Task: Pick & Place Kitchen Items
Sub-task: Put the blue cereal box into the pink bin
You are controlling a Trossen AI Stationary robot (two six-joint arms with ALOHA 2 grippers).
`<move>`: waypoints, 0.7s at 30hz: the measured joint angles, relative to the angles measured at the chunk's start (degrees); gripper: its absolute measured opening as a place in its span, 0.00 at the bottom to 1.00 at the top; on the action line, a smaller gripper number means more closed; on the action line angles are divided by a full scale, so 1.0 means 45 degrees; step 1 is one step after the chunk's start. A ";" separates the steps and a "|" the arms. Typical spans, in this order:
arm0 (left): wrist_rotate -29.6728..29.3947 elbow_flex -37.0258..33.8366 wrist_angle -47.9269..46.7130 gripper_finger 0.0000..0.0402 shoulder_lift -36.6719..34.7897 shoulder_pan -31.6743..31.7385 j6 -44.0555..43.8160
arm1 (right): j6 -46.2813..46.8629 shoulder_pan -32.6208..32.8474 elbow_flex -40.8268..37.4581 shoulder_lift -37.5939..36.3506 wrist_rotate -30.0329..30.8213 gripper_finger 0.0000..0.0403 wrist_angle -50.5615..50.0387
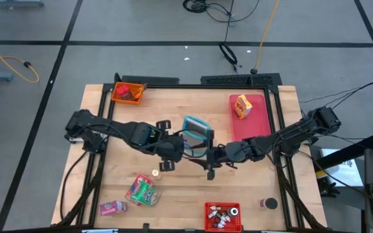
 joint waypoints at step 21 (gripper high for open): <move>-0.0057 0.0203 0.0721 0.08 0.0112 -0.0033 0.0270 | -0.0384 -0.0313 0.0000 0.0001 0.1235 0.49 0.0487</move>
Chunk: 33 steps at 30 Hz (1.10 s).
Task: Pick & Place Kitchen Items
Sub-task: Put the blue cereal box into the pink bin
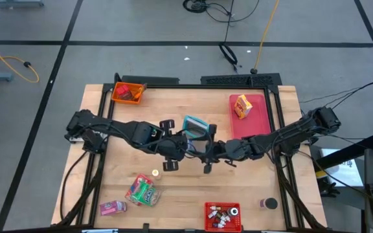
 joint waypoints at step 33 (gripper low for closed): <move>-0.0448 -0.0015 0.0373 0.08 -0.0015 -0.0288 -0.0187 | 0.0861 -0.1165 -0.0019 0.0347 -0.3076 0.04 0.0361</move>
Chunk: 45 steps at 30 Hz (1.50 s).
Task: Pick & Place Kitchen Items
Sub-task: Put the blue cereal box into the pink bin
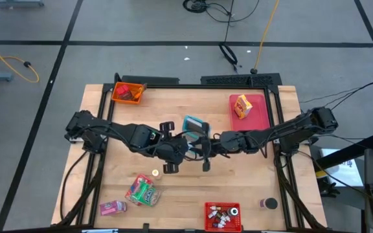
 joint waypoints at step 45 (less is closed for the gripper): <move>-0.4602 -0.0767 -0.1230 0.68 -0.1613 0.0353 -0.1153 | 0.1390 0.3591 -0.2338 -0.8093 0.8006 0.00 -0.5966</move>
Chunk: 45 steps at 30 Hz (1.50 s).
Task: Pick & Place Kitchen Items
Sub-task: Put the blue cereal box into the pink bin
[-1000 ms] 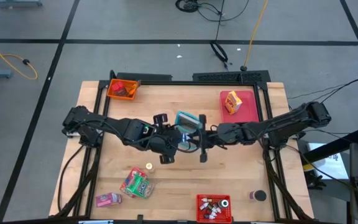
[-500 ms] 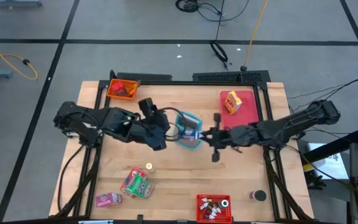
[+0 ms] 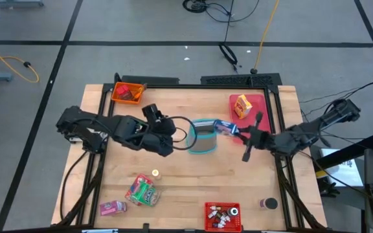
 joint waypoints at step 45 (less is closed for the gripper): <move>-0.1831 -0.3623 0.4662 0.68 -0.0204 -0.0609 -0.1727 | 0.3901 -0.4222 -0.6859 -0.5025 0.7784 0.00 0.0006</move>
